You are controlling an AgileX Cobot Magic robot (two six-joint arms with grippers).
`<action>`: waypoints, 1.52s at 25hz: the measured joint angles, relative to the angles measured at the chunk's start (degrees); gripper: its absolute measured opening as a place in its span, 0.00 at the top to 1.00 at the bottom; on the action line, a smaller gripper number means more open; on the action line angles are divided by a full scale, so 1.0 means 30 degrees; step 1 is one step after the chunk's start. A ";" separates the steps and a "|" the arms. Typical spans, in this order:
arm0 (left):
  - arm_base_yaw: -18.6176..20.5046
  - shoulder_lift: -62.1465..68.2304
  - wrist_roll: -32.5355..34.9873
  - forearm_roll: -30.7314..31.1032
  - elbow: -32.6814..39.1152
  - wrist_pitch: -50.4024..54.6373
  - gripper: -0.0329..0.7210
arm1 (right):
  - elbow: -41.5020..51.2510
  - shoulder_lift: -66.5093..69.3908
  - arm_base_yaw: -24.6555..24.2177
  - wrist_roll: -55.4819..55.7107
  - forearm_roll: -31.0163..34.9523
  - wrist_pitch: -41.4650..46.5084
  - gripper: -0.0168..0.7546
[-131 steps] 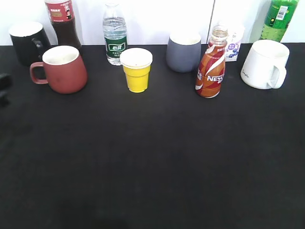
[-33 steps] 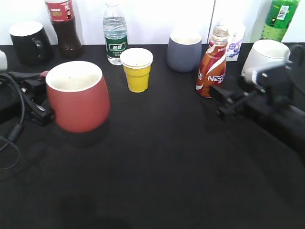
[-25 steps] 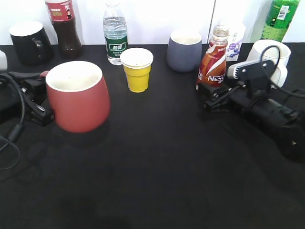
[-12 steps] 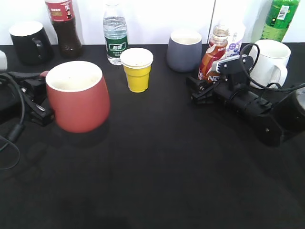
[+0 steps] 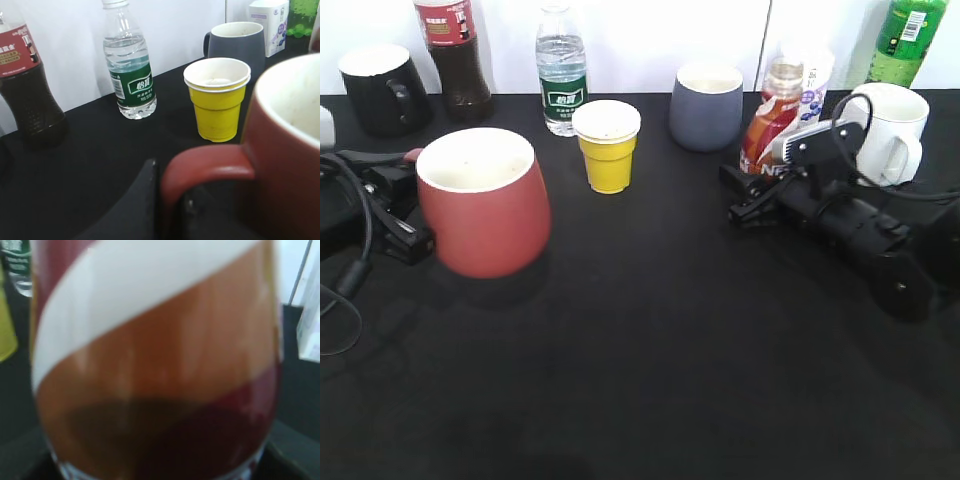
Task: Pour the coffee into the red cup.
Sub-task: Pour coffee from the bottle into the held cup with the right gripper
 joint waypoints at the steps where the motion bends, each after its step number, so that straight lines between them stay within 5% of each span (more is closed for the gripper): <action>1: 0.0000 0.0000 0.0000 0.0000 0.0000 0.0000 0.90 | 0.0252 -0.0424 0.0000 0.0000 -0.0017 0.0000 0.28; 10: 0.0000 0.0000 0.0000 0.1495 0.0000 0.0000 0.90 | 0.1870 -0.4817 0.0410 0.1074 -0.3642 0.0985 0.28; 19: 0.0000 0.0000 0.0000 0.1867 0.0000 -0.0545 0.90 | -0.2987 -0.4885 0.5945 0.0651 -0.3954 0.6897 0.29; 30: 0.0000 0.0000 -0.0062 0.1849 0.0000 -0.1280 0.89 | -0.5179 -0.4885 0.6091 -0.3365 -0.6246 0.7720 0.29; 38: 0.0000 0.0000 -0.0167 0.2019 0.0000 -0.1558 0.89 | -0.5179 -0.4885 0.6091 -1.1513 -0.5995 0.7658 0.29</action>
